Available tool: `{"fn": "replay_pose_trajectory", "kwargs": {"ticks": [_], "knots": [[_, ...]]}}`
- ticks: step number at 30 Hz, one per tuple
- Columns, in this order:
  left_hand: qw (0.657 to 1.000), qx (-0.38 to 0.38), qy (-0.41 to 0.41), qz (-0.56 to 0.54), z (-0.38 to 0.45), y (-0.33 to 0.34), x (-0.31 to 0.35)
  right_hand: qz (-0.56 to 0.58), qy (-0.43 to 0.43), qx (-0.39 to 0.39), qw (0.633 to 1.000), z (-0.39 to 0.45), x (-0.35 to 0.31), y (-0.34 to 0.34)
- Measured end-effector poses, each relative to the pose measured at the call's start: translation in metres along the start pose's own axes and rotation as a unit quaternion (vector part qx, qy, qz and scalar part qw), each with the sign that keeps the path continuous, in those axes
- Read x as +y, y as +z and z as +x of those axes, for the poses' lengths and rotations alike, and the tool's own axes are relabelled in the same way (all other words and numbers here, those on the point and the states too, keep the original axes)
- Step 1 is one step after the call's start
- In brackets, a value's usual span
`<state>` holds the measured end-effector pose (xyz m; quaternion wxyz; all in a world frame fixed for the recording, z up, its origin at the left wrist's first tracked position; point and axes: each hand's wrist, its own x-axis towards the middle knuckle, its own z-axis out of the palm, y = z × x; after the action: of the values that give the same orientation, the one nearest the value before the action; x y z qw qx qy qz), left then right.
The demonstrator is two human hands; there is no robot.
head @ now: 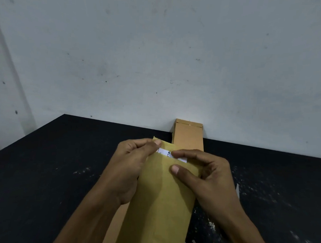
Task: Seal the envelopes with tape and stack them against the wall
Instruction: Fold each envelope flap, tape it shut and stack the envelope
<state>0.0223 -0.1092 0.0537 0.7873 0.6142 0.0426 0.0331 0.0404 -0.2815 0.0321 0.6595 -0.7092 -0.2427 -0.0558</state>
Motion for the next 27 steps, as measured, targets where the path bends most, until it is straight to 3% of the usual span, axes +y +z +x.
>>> {"fn": "replay_pose_trajectory", "kwargs": {"ticks": [7, 22, 27], "knots": [[1.000, 0.002, 0.000, -0.020, 0.002, 0.009, 0.000, -0.016, 0.006, 0.016, 1.000, -0.001, -0.004, -0.006], [0.998, -0.052, 0.014, -0.033, 0.001, 0.015, -0.008, -0.042, 0.120, 0.025, 0.992, 0.002, -0.021, -0.017], [0.998, -0.055, 0.005, -0.041, 0.001, 0.018, -0.012, -0.130, 0.157, 0.036, 0.978, 0.004, -0.021, -0.016]]}}
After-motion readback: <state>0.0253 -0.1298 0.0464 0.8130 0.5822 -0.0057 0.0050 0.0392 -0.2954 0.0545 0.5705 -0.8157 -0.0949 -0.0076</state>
